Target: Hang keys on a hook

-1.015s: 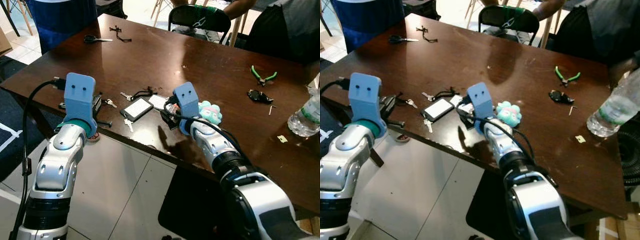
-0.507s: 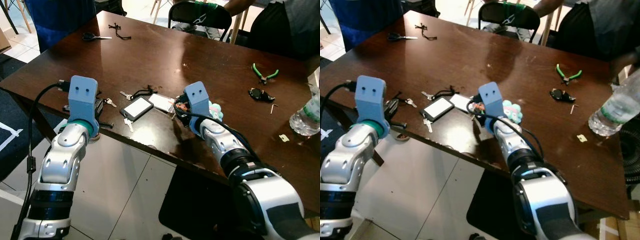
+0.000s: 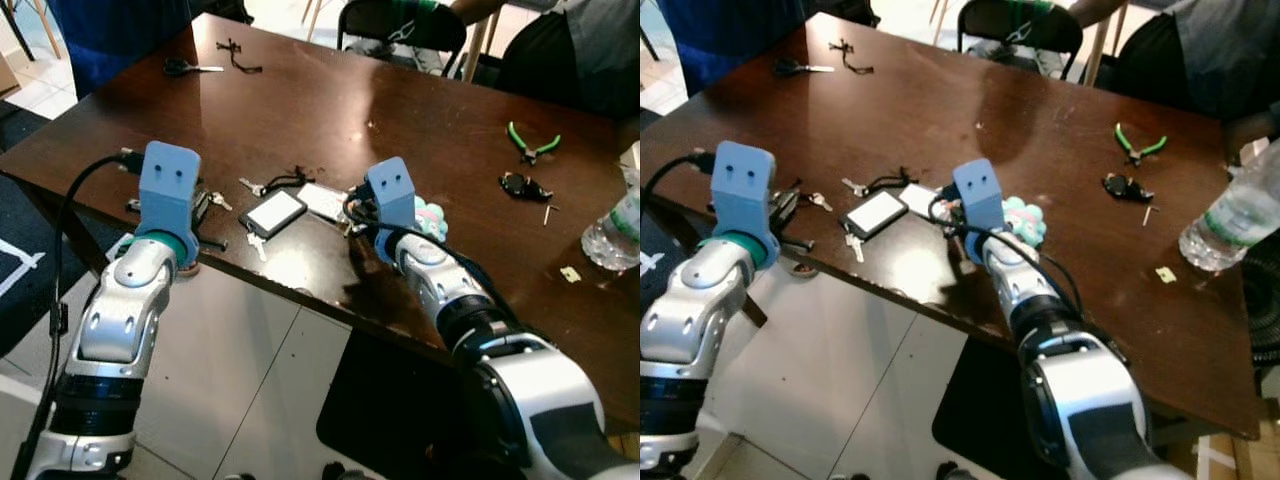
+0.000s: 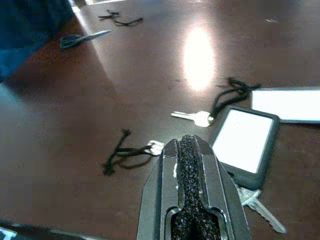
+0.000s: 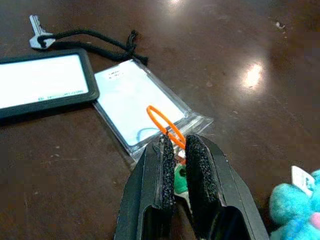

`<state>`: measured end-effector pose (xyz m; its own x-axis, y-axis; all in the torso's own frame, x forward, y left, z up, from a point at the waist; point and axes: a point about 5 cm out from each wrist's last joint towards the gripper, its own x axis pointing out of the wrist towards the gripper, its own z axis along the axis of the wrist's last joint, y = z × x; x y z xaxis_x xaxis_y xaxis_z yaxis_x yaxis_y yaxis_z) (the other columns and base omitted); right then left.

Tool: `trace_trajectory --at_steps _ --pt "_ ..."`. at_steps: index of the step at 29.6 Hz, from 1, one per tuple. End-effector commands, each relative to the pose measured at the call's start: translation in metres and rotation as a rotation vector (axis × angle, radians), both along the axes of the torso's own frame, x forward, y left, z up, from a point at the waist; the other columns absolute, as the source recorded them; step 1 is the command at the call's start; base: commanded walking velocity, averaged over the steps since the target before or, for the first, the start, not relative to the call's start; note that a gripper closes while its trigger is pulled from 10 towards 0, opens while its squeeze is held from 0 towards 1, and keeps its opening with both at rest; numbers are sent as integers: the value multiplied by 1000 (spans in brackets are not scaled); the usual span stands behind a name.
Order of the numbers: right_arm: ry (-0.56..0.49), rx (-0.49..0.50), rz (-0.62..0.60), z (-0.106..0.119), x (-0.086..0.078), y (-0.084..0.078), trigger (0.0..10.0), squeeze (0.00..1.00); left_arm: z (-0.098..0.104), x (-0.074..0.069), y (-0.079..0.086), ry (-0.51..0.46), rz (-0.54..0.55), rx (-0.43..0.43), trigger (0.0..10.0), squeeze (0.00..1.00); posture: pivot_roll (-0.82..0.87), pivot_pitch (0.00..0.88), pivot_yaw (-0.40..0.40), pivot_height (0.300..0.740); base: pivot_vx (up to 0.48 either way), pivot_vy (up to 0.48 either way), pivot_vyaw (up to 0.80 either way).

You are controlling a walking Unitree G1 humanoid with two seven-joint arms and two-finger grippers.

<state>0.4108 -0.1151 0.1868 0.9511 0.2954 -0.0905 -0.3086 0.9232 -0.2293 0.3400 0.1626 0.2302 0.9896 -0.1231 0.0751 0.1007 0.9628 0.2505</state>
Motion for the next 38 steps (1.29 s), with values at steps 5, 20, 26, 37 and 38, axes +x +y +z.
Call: trace_trajectory --at_steps 5,20,26,37,38 --pt "9 -18 -2 -5 -1 -5 10000 0 4 -2 -11 -8 -45 9 10000 0 18 214 35 740 0 0 0" --pt "16 -8 24 -6 -2 2 10000 1000 9 -1 -17 -18 -25 -36 10000 0 30 226 28 740 0 0 0" --pt "30 -8 20 -7 -2 4 10000 0 8 -3 -14 -15 -13 -32 10000 0 42 238 22 740 0 0 0" --pt "91 106 34 -5 -1 16 4706 0 6 -6 -11 -5 7 -31 10000 0 63 251 16 740 0 0 0" --pt "91 106 34 -5 -1 16 4706 0 6 -6 -11 -5 7 -31 10000 0 63 251 16 740 0 0 0"
